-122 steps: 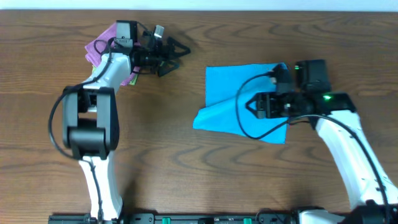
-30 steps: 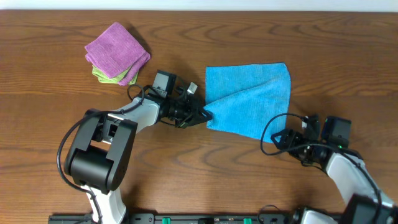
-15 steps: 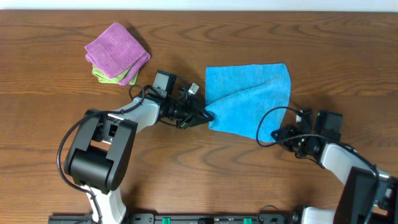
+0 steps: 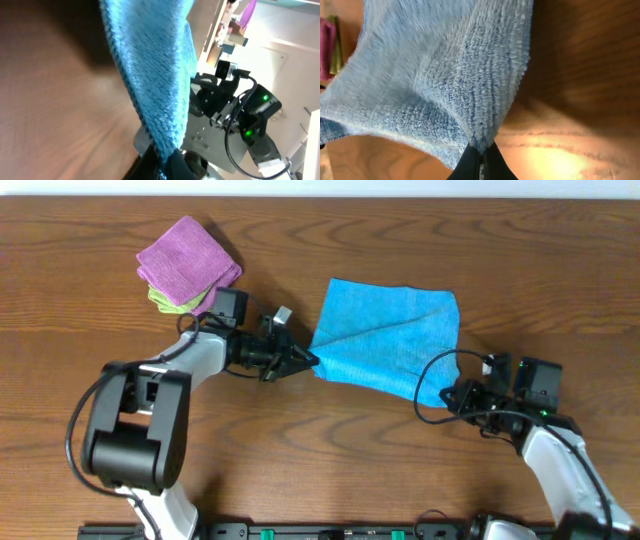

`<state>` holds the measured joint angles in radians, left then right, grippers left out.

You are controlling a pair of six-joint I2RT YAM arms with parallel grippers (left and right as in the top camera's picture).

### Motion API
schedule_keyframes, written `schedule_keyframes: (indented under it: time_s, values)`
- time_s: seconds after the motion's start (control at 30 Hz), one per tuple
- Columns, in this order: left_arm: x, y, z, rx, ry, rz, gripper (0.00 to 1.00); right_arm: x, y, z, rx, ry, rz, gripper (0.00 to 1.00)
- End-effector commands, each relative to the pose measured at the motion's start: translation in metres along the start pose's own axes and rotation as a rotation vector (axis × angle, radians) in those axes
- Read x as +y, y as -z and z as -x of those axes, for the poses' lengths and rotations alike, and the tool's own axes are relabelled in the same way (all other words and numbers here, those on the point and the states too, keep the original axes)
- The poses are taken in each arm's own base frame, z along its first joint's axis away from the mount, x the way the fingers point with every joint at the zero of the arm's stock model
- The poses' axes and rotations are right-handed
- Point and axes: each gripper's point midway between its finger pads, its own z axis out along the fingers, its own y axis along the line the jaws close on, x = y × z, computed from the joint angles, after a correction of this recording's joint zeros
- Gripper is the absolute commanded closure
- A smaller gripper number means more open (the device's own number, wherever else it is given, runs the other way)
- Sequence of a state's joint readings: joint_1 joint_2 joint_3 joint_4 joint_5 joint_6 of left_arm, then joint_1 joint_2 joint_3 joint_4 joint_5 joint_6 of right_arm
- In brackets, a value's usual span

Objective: Fold the cloth
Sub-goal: 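Fold the near edge of the cloth away over the far half with both grippers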

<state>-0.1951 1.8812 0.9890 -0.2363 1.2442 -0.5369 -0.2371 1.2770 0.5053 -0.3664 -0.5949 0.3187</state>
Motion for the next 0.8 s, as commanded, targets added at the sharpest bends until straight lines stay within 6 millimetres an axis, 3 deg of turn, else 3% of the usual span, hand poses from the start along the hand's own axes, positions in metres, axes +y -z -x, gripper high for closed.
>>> schedule_keyframes:
  time_s: [0.0,0.23,0.4,0.53,0.77]
  values:
    - [-0.01,0.003,-0.014,0.026,-0.077,-0.01,0.94,0.008,0.008,0.0,-0.007,0.016,0.002,0.99]
    - [0.005,0.007,-0.044,0.09,-0.008,0.061,0.94,0.014,0.027,-0.016,0.002,0.006,-0.012,0.99]
    - [0.003,0.009,-0.047,0.092,0.002,0.064,0.94,0.023,0.042,-0.012,-0.061,0.041,-0.008,0.99]
    - [-0.002,0.01,-0.038,0.055,-0.013,0.068,0.94,0.023,0.045,-0.002,-0.111,0.062,-0.021,0.99]
    - [-0.011,0.011,0.007,-0.112,-0.053,0.094,0.94,0.024,0.035,0.036,-0.218,0.107,-0.015,0.99]
